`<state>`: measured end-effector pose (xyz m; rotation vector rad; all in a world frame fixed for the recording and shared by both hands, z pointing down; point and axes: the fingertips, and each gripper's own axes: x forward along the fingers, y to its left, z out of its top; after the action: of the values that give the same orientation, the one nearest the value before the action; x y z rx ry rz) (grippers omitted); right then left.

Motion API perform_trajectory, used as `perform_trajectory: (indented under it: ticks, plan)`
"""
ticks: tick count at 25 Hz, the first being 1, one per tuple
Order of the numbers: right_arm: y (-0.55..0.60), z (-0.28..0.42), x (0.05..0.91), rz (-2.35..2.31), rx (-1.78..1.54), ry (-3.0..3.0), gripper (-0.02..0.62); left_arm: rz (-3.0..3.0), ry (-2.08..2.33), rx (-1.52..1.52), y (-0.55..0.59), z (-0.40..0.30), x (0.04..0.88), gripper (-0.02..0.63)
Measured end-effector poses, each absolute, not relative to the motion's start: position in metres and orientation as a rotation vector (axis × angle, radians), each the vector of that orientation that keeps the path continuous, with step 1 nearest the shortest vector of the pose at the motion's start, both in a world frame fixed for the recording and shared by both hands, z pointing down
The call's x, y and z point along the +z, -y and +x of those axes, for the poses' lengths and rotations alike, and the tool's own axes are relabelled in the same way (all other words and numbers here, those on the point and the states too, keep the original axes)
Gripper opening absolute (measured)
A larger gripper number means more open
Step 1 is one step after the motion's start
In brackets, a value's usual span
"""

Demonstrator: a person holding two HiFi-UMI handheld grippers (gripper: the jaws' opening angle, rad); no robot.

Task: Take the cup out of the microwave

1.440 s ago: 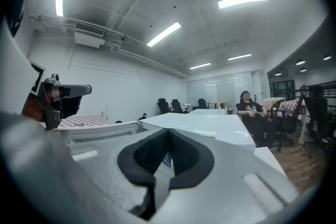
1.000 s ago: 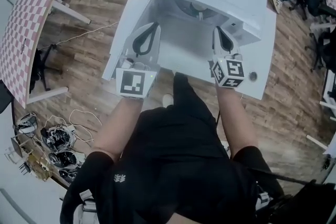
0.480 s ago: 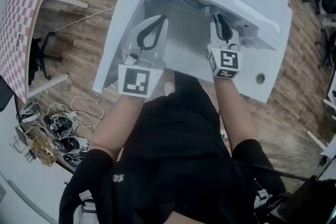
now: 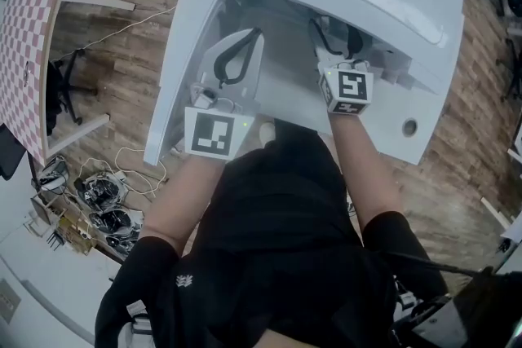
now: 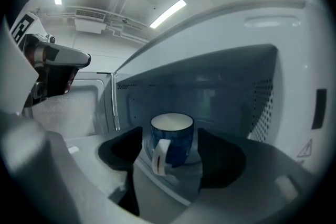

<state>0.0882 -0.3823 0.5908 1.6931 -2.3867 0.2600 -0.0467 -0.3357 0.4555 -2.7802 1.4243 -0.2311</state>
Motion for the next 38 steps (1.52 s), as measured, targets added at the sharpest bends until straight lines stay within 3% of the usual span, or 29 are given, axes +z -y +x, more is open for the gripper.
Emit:
perform_trajectory:
  ticks: [5,14,38]
  plan:
    - [0.4,0.082,0.604,1.707,0.265,2.375,0.38,-2.798,-1.415,-0.245,0.347,-0.043,0.463,0.006]
    - [0.428,0.065,0.622,1.698,0.268,2.366,0.417,-2.802,-1.406,-0.268,0.369,-0.049,0.475,0.007]
    - [0.438,0.066,0.618,1.659,0.308,2.356,0.387,-2.813,-1.41,-0.242,0.366,-0.059,0.46,0.007]
